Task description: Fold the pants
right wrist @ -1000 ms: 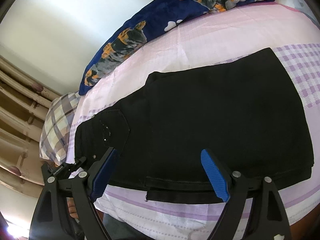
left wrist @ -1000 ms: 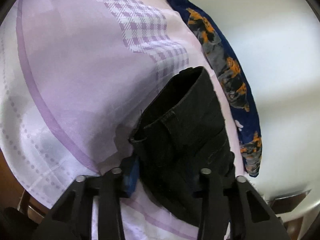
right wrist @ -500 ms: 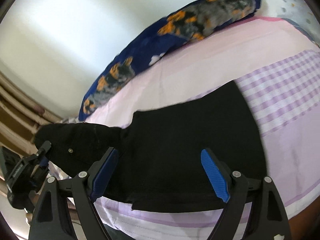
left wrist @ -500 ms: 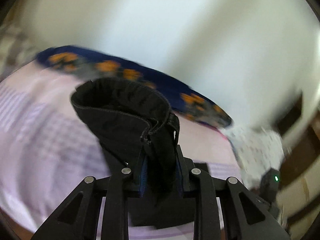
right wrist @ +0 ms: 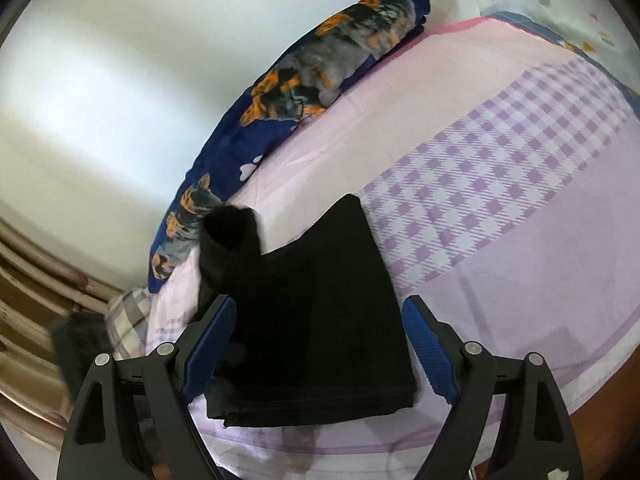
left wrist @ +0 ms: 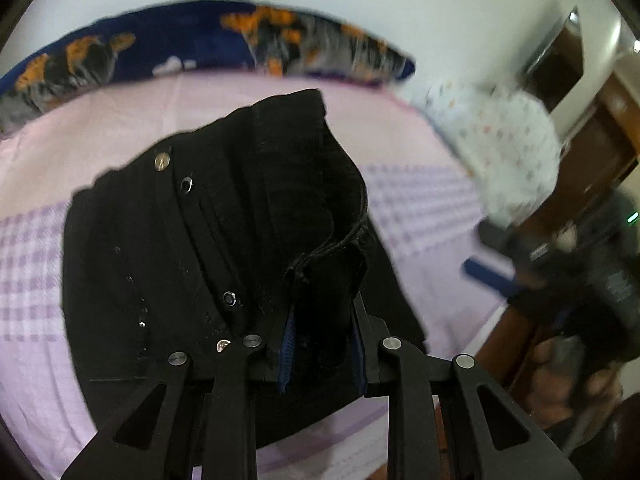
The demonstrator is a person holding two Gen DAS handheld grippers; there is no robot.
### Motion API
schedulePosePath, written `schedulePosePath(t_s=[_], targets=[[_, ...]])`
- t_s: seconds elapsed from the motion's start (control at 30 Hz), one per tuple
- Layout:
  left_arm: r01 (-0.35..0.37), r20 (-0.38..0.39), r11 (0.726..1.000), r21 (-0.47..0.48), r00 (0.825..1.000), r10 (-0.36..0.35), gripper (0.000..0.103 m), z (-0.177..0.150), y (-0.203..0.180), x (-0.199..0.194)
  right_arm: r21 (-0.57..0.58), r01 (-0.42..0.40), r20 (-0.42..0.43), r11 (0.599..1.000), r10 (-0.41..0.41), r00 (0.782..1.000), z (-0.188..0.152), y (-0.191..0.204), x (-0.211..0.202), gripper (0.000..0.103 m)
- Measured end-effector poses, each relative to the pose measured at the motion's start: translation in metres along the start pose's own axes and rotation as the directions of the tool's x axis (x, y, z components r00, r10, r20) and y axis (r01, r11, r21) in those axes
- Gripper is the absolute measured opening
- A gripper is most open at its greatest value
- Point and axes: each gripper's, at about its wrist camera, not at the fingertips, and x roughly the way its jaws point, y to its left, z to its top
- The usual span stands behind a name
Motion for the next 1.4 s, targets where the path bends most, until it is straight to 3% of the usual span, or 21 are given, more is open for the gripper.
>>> schedulePosePath(t_s=[0.13,0.3,0.43,0.5,0.53,0.63,0.83,1.0,1.17,1.27,1.4], targets=[[-0.054,-0.015,0.997,0.062,0.998,0.055,0.028,-0.005,-0.008,0.015,-0.023,-0.024,-0.014,0.999,0.024,1.0,0.004,-0.006,0.002,0.083],[-0.033,-0.034,0.995,0.094,0.999,0.037,0.037,-0.007,-0.016,0.005,-0.046,-0.075,-0.065,0.996,0.072,0.995,0.008,-0.004,0.014,0.083],[0.082,-0.023,0.99,0.112,0.997,-0.08,0.041,-0.012,-0.017,-0.025,-0.025,-0.162,-0.13,0.986,0.158,0.979,0.012,-0.005,0.029,0.083],[0.096,0.022,0.988,0.119,0.995,-0.099,0.048,-0.011,-0.01,-0.045,-0.019,-0.208,-0.172,0.978,0.202,0.964,0.014,-0.005,0.039,0.083],[0.084,0.045,0.99,0.113,0.995,-0.089,0.055,-0.01,-0.004,-0.052,-0.02,-0.223,-0.192,0.975,0.215,0.958,0.016,-0.005,0.044,0.083],[0.025,0.106,0.997,0.072,0.994,-0.032,0.058,-0.007,0.022,-0.069,-0.041,-0.238,-0.241,0.97,0.221,0.945,0.021,-0.001,0.06,0.084],[-0.113,0.095,0.988,-0.104,0.988,0.123,0.058,-0.004,0.092,-0.074,-0.111,-0.226,-0.313,0.968,0.182,0.932,0.036,0.005,0.093,0.084],[-0.136,0.058,0.971,-0.197,0.987,0.15,0.058,-0.013,0.123,-0.064,-0.159,-0.223,-0.355,0.962,0.155,0.922,0.043,0.005,0.116,0.084],[-0.152,0.02,0.972,-0.181,0.987,0.158,0.058,-0.018,0.123,-0.043,-0.199,-0.264,-0.373,0.944,0.176,0.911,0.041,0.009,0.131,0.082],[-0.171,0.016,0.973,-0.157,0.984,0.176,0.059,-0.019,0.115,-0.038,-0.177,-0.317,-0.406,0.932,0.224,0.886,0.039,0.013,0.143,0.061],[-0.172,0.019,0.973,-0.154,0.984,0.177,0.061,-0.018,0.116,-0.035,-0.184,-0.326,-0.417,0.927,0.227,0.88,0.033,0.018,0.15,0.061]])
